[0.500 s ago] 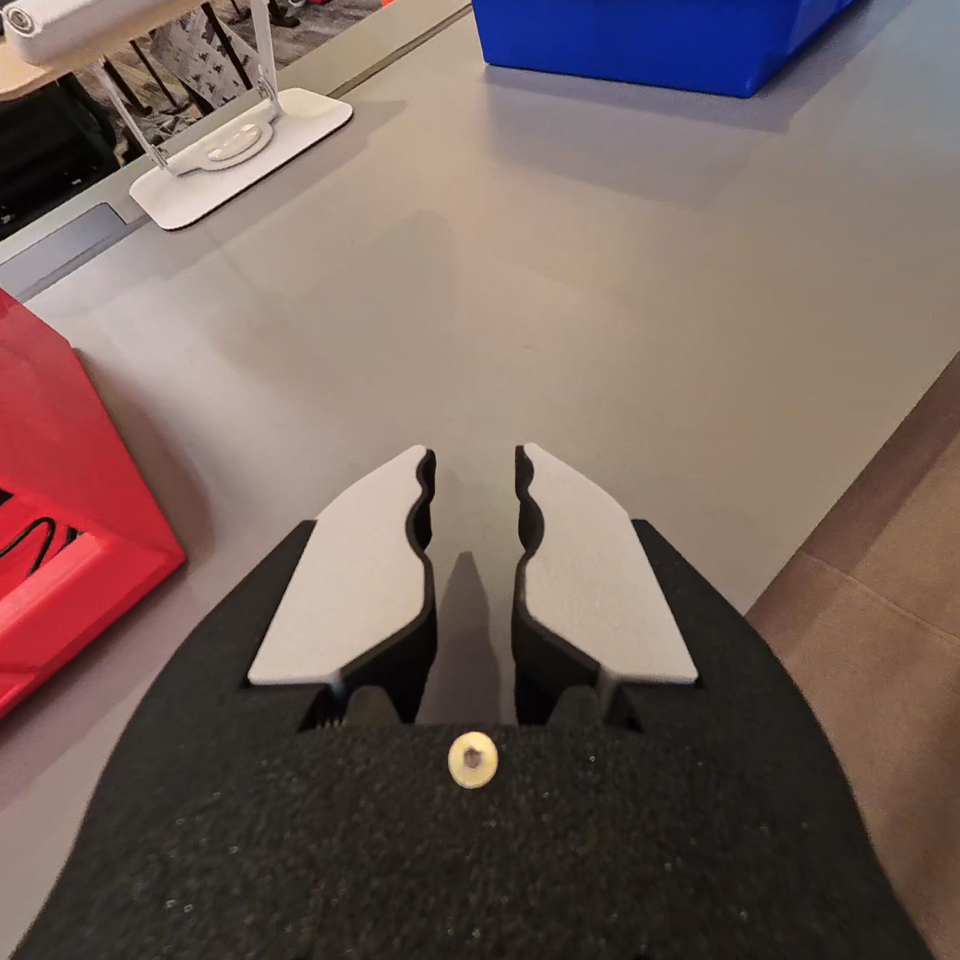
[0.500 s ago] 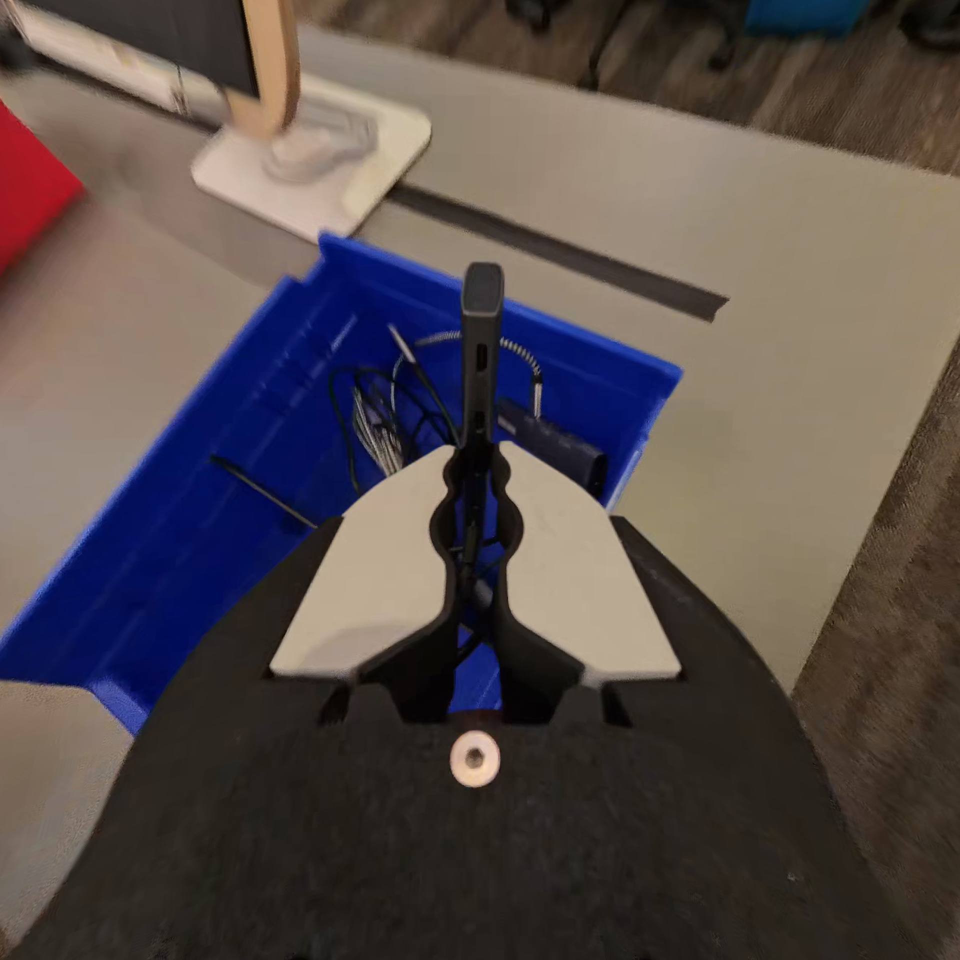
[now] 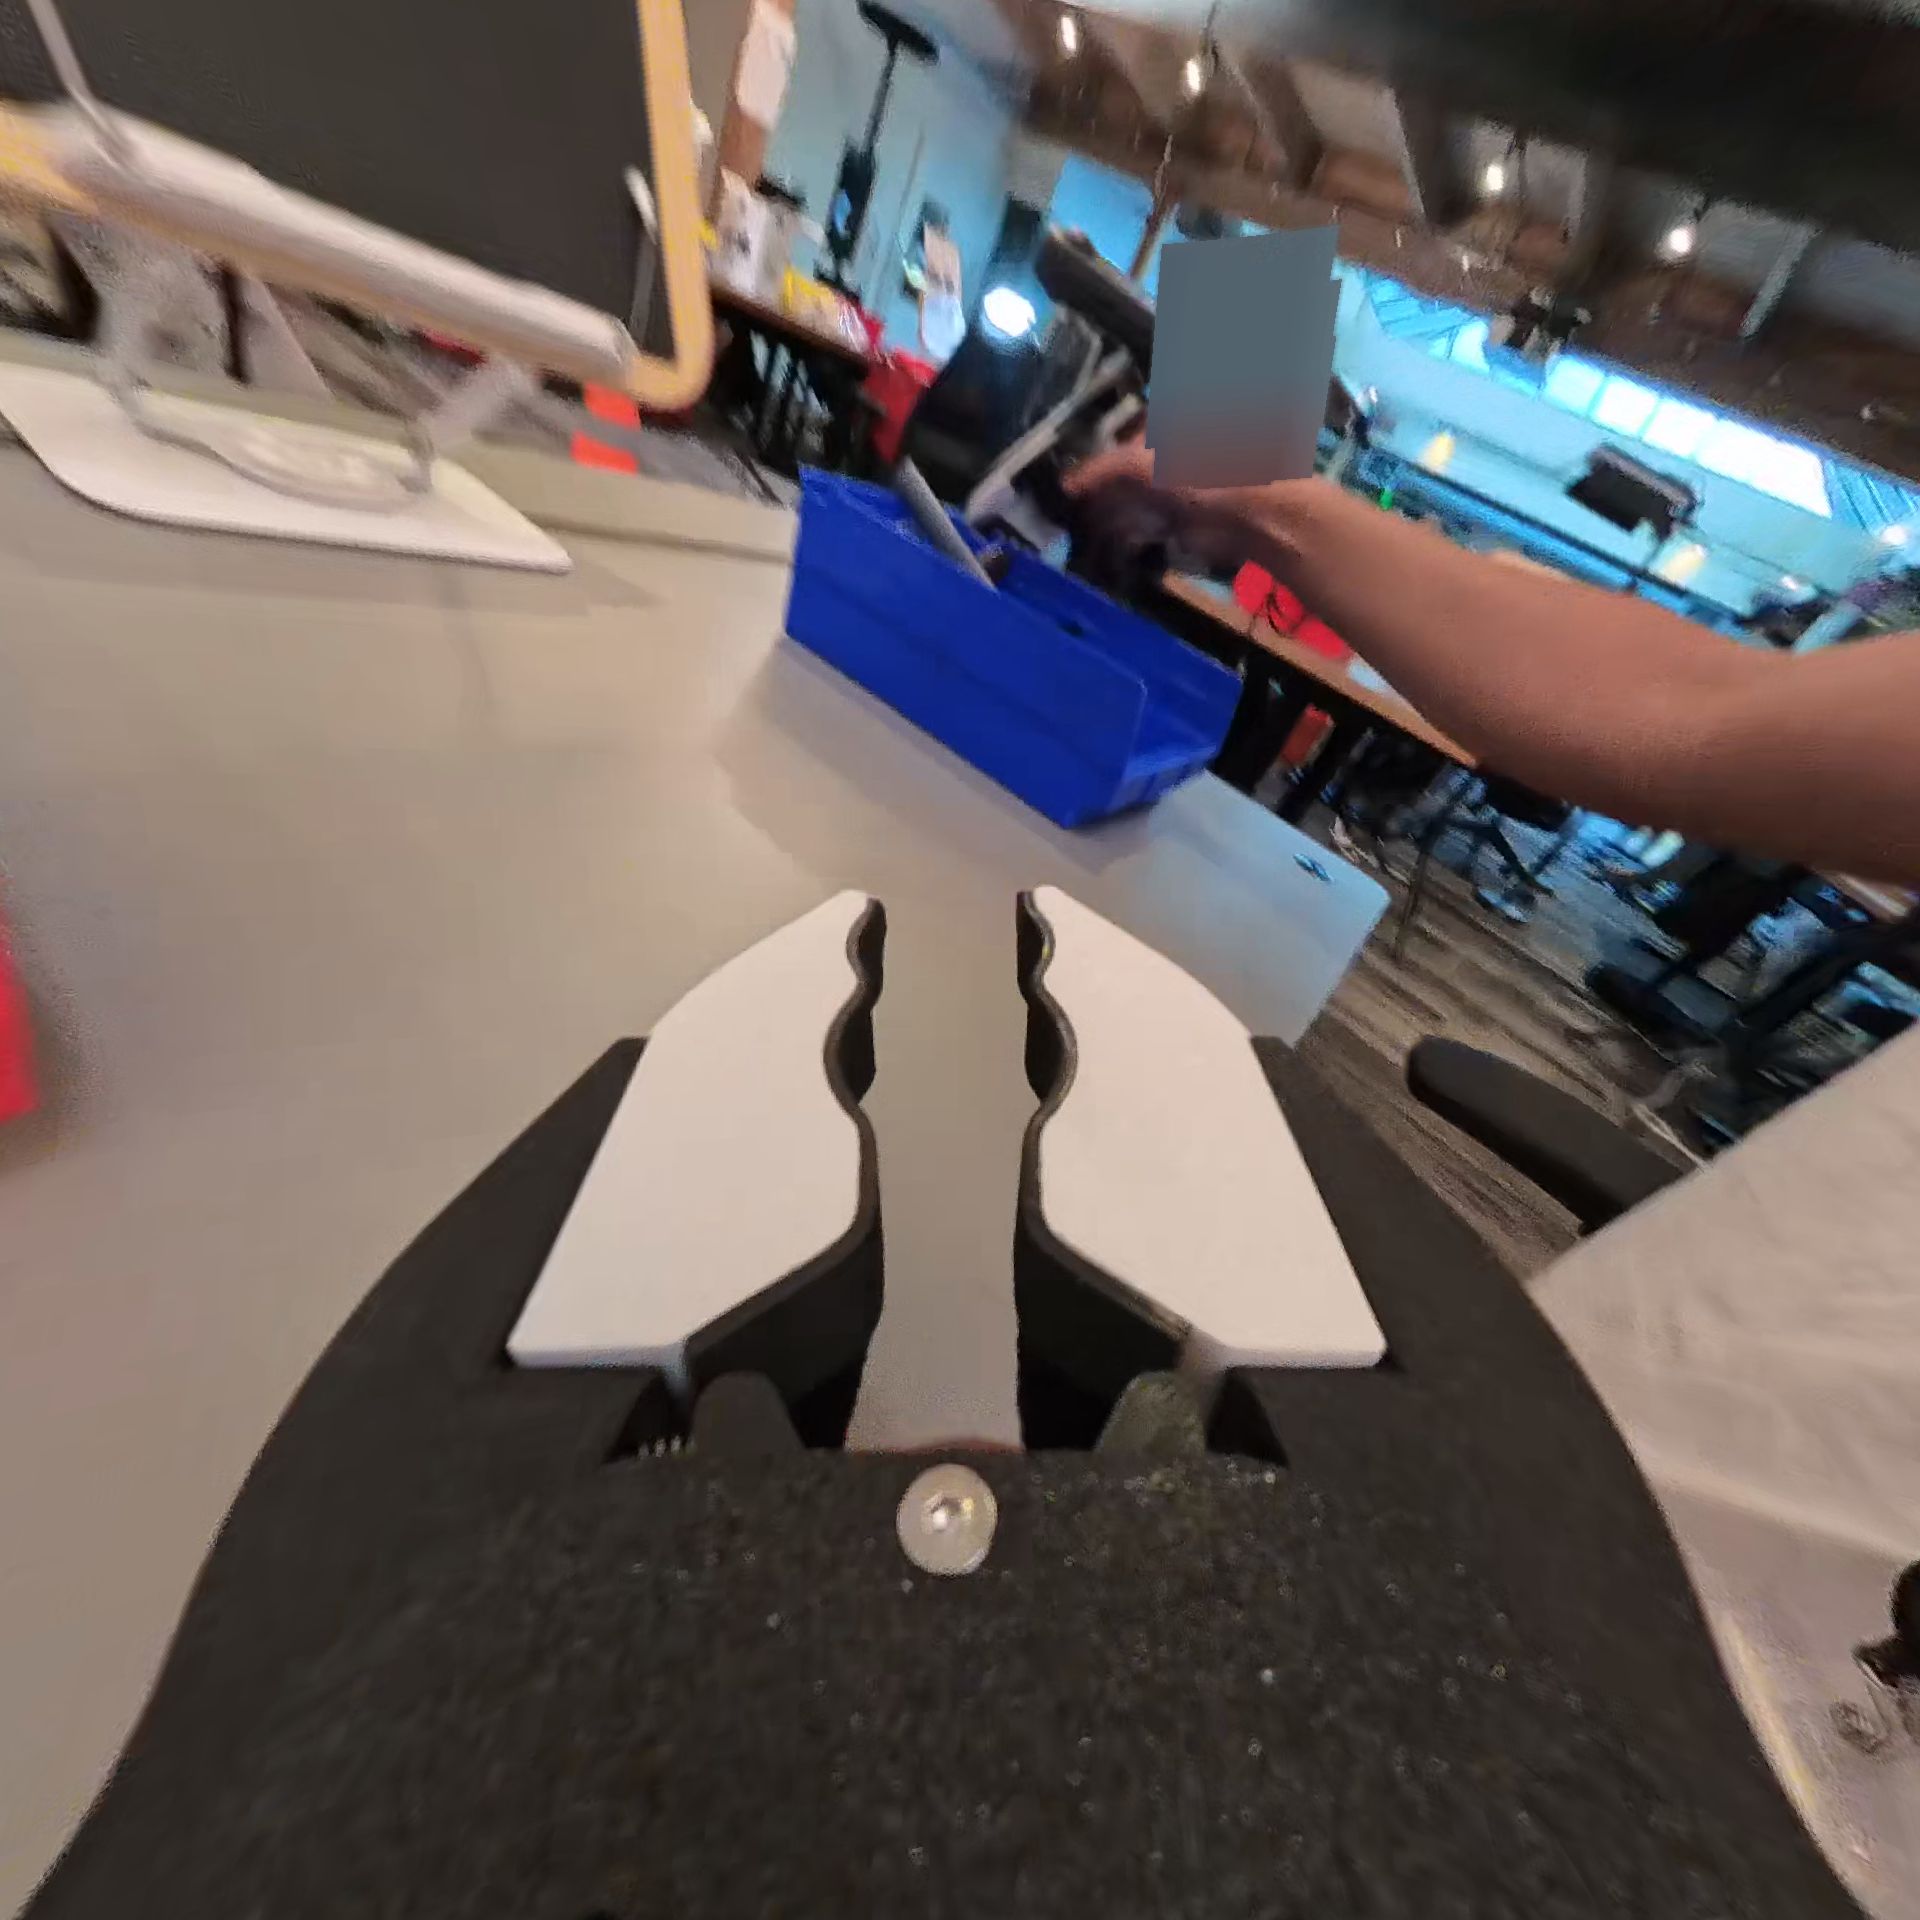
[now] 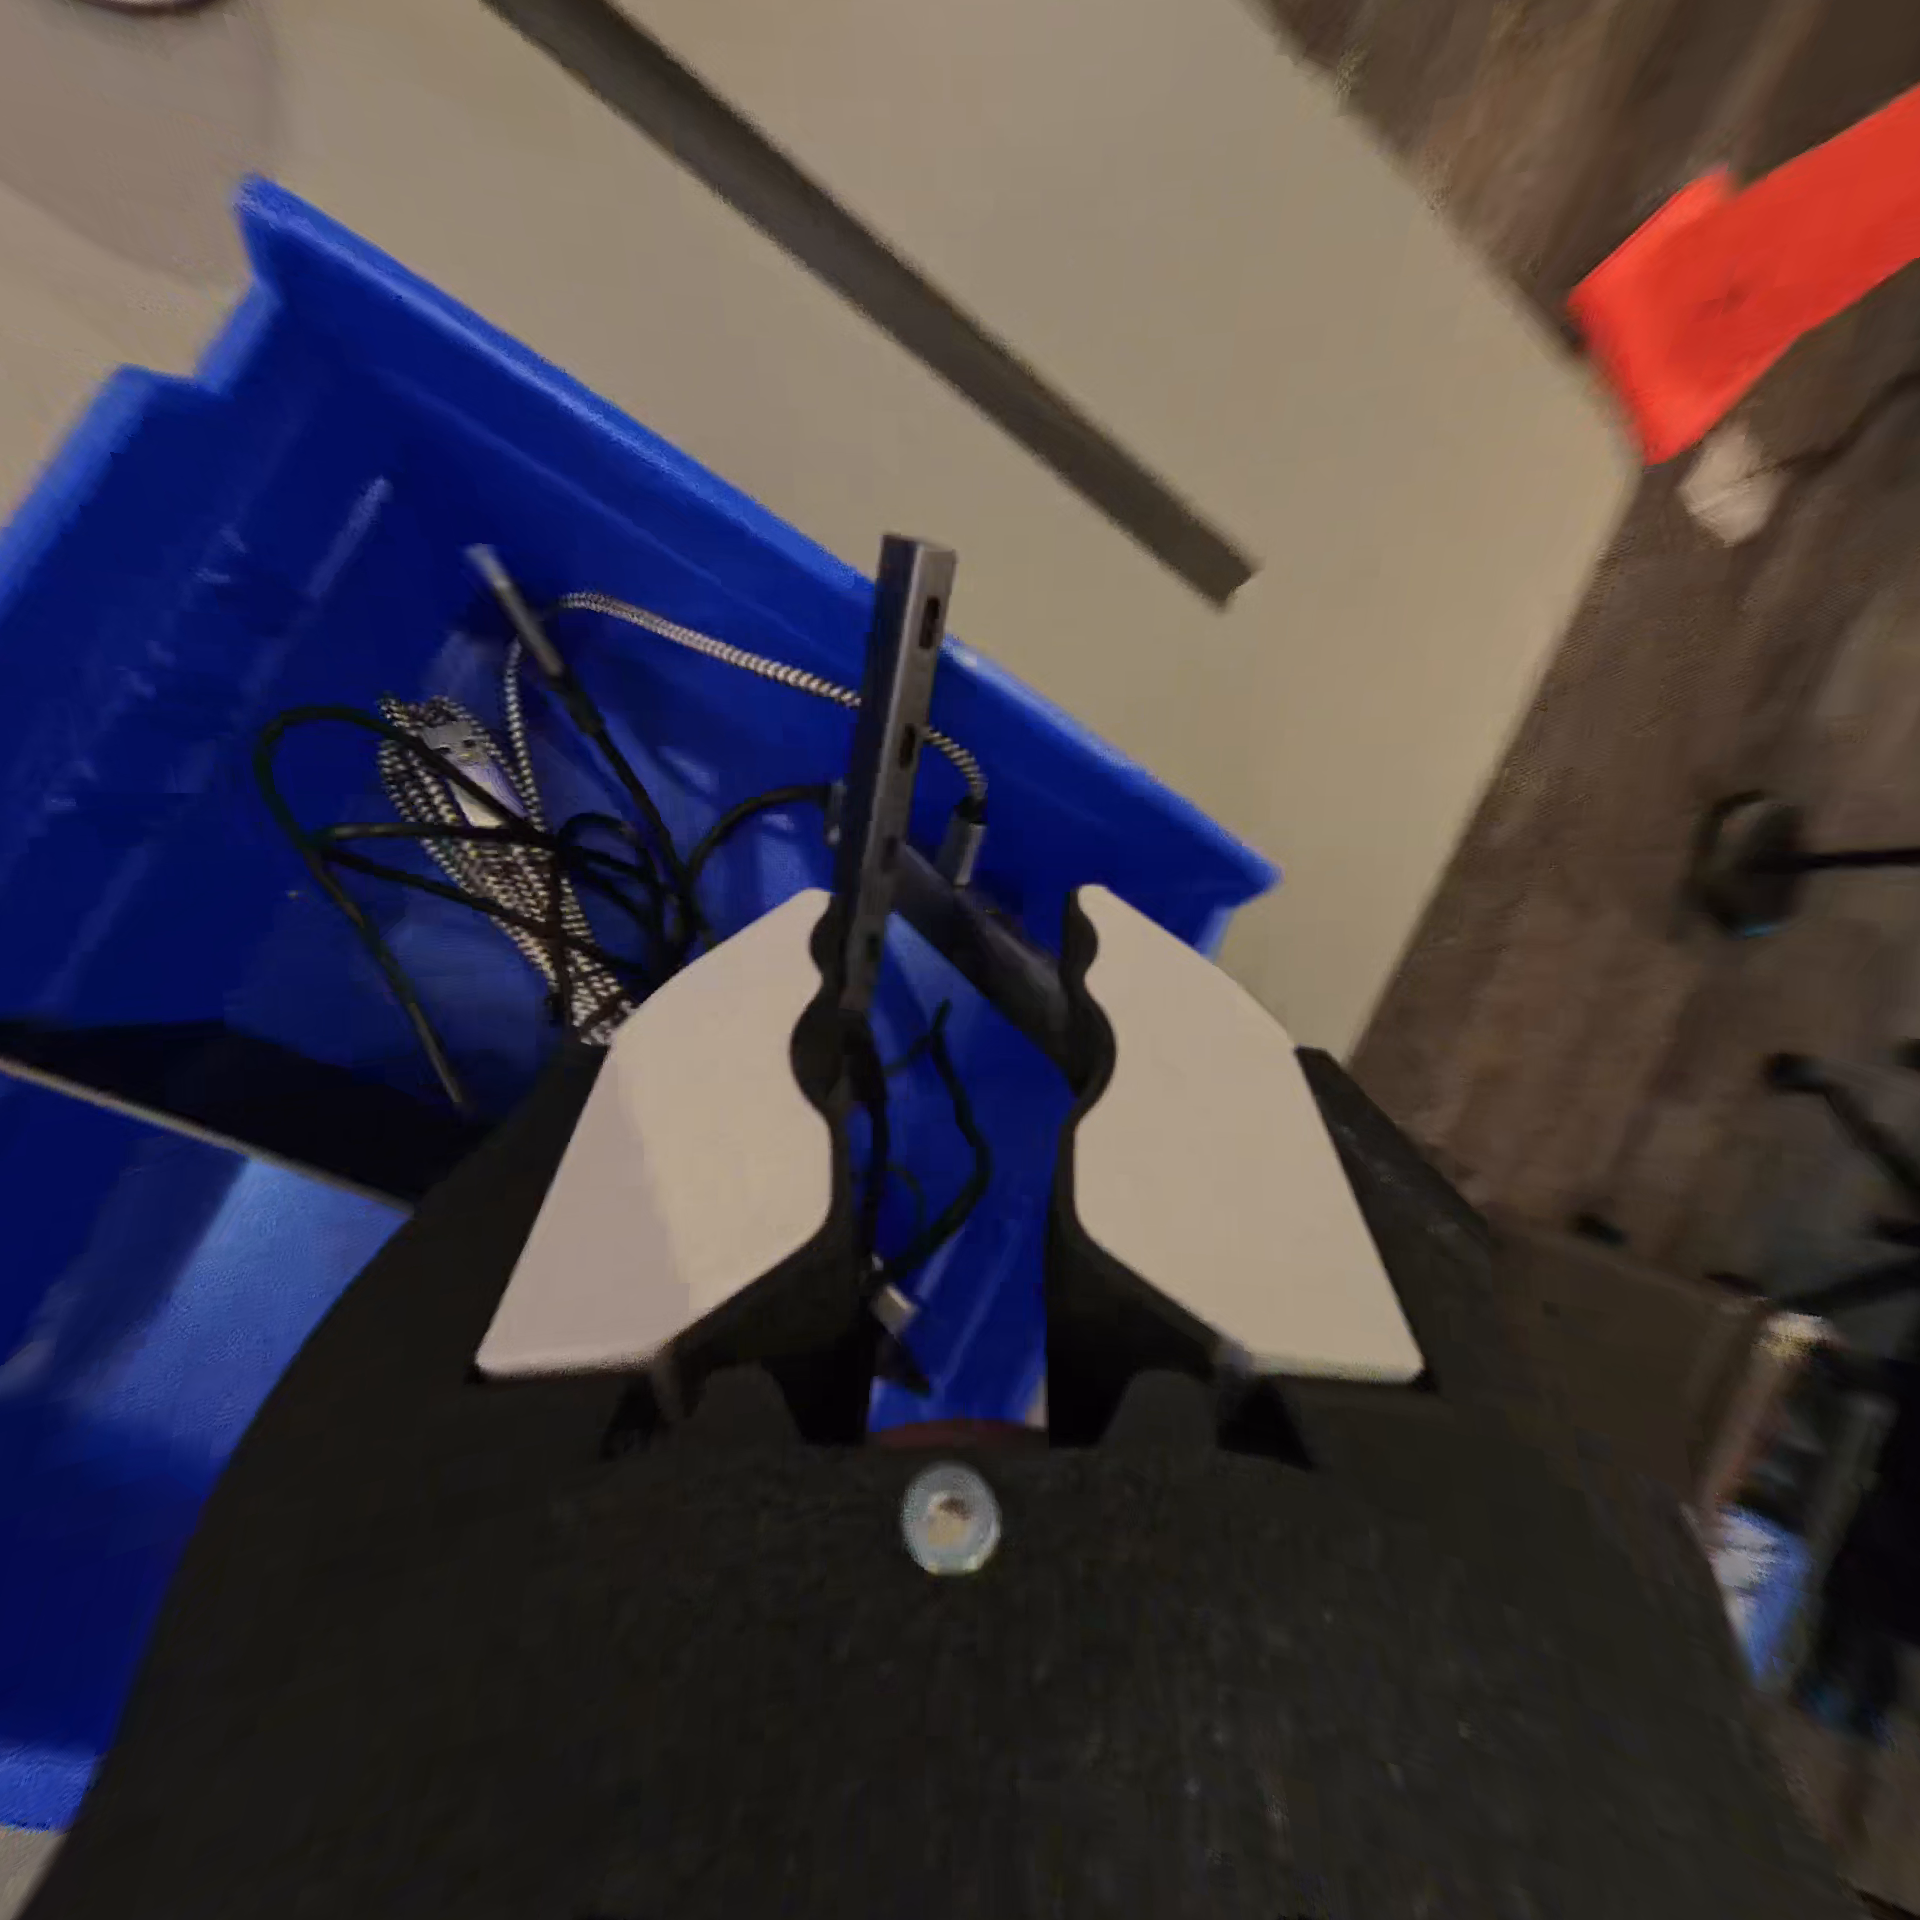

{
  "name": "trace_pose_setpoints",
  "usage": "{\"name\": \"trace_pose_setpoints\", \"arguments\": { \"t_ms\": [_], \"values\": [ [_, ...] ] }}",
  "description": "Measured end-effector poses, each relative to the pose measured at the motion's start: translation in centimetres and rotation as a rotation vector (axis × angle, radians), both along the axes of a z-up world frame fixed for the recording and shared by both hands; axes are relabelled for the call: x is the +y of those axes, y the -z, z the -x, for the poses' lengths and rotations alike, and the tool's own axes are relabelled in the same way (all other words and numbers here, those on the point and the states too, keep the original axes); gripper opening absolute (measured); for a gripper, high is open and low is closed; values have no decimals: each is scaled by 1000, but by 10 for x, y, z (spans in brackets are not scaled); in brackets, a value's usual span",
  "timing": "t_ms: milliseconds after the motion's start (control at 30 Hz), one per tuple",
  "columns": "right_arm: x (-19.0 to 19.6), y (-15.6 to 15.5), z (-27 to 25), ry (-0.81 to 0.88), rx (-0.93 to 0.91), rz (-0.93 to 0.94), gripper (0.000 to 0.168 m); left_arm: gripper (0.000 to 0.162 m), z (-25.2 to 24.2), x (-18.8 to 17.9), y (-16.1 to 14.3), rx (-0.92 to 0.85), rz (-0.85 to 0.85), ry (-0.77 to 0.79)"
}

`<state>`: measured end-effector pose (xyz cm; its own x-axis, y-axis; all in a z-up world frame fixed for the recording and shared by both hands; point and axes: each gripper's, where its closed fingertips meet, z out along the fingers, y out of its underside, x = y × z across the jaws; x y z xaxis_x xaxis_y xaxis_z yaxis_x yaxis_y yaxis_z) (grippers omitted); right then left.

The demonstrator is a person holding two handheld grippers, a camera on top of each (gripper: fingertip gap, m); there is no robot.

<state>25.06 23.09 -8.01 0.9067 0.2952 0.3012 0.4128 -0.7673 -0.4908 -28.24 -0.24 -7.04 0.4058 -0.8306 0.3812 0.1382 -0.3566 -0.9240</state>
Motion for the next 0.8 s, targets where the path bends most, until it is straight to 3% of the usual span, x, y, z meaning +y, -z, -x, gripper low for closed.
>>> {"name": "trace_pose_setpoints", "arguments": {
  "t_ms": [133, 200, 267, 333, 467, 567, 633, 800],
  "values": [
    [-30, -95, -9, 35, -275, -265, 42, 25, 47, 21, -12, 84, -174, -219],
    [-59, -133, -1, 55, -296, -387, 42, 25, 66, 30, -9, 185, -223, -297],
    [-94, -148, 18, 77, -183, -471, 43, 28, 81, 37, -3, 267, -225, -342],
    [-130, -135, 51, 64, 51, -529, 44, 30, 97, 46, 1, 292, -197, -408],
    [-190, -67, 108, 92, 436, -610, 42, 34, 132, 66, 14, 348, -119, -555],
    [-225, -8, 136, 159, 537, -629, 30, 34, 153, 77, 29, 445, -86, -631],
    [-240, 20, 144, 235, 589, -634, 32, 34, 156, 81, 39, 491, -56, -631],
    [-235, 44, 128, 230, 456, -577, 33, 28, 159, 90, 45, 516, -23, -659]
  ]
}}
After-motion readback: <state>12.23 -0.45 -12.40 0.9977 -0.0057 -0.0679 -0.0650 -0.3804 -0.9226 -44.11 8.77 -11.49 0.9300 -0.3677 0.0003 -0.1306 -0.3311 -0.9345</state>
